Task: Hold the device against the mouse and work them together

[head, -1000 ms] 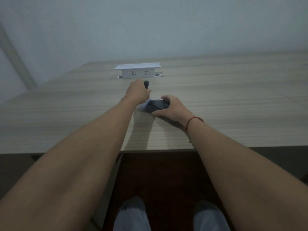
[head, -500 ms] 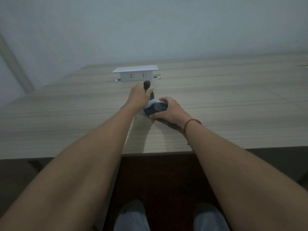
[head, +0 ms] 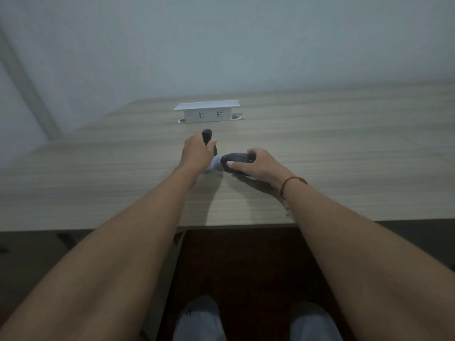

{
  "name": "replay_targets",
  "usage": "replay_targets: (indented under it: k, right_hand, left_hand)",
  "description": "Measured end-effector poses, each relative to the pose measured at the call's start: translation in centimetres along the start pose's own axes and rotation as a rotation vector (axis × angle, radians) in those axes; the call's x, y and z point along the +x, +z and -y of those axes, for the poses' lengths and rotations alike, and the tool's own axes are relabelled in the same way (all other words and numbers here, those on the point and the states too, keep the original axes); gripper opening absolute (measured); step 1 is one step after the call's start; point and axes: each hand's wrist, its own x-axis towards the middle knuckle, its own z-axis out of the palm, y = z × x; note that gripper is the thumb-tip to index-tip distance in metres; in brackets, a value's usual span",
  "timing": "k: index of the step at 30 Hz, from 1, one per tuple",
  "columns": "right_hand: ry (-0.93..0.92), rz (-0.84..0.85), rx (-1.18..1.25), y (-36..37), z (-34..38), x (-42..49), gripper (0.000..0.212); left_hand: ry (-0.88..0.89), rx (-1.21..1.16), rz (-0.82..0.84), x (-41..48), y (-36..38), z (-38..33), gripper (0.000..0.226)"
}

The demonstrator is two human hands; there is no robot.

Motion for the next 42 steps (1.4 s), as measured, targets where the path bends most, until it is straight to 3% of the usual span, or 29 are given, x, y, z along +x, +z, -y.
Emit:
replay_targets:
  k: [7, 14, 17, 21, 25, 26, 29, 33, 35, 37, 40, 42]
  right_hand:
    - [0.05, 0.031, 0.034, -0.4, 0.1, -0.3, 0.061]
    - [-0.081, -0.059, 0.188, -0.2, -0.7, -0.2, 0.072]
    - [-0.096, -0.075, 0.209, 0.0, -0.6, 0.0, 0.068]
    - [-0.118, -0.102, 0.238, 0.3, -0.9, 0.3, 0.069]
    - [-0.155, -0.131, 0.241, 0.4, -1.0, 0.6, 0.066]
    - [-0.153, -0.126, 0.237, 0.4, -1.0, 0.7, 0.066]
    - [-0.137, -0.118, 0.241, 0.3, -1.1, 0.8, 0.066]
    - [-0.158, -0.119, 0.251, 0.2, -0.9, 0.6, 0.063]
    - [-0.158, -0.109, 0.231, 0.3, -0.8, 0.6, 0.063]
    - [-0.155, -0.118, 0.218, 0.4, -1.0, 0.7, 0.065]
    - [-0.154, -0.151, 0.216, 0.7, -1.1, 0.8, 0.069]
    - [-0.156, -0.162, 0.209, 0.7, -1.0, 0.9, 0.067]
  left_hand:
    - [-0.003, -0.202, -0.02, -0.3, 0.0, -0.3, 0.035]
    - [-0.018, -0.509, -0.085, -0.2, -0.2, -1.4, 0.029]
    - [0.05, -0.391, -0.05, -0.7, 0.6, -1.7, 0.03]
    - [-0.015, -0.17, -0.141, -0.5, 0.6, 0.1, 0.032]
    - [-0.141, -0.563, -0.212, -0.7, 0.6, -0.5, 0.03]
    - [-0.168, -0.57, -0.214, -0.9, 0.8, -0.4, 0.031]
    - [-0.085, -0.355, -0.188, -1.2, 0.9, 0.6, 0.031]
    - [-0.018, -0.446, -0.301, -0.7, -0.2, -0.8, 0.032]
    - [0.106, -0.383, -0.216, -1.0, 0.3, -2.0, 0.031]
    - [0.118, -0.274, -0.157, -1.1, 1.2, -1.9, 0.029]
    - [0.038, -0.208, -0.207, -0.7, 0.7, -1.3, 0.027]
    - [0.139, -0.288, -0.212, -0.9, 0.0, -2.2, 0.025]
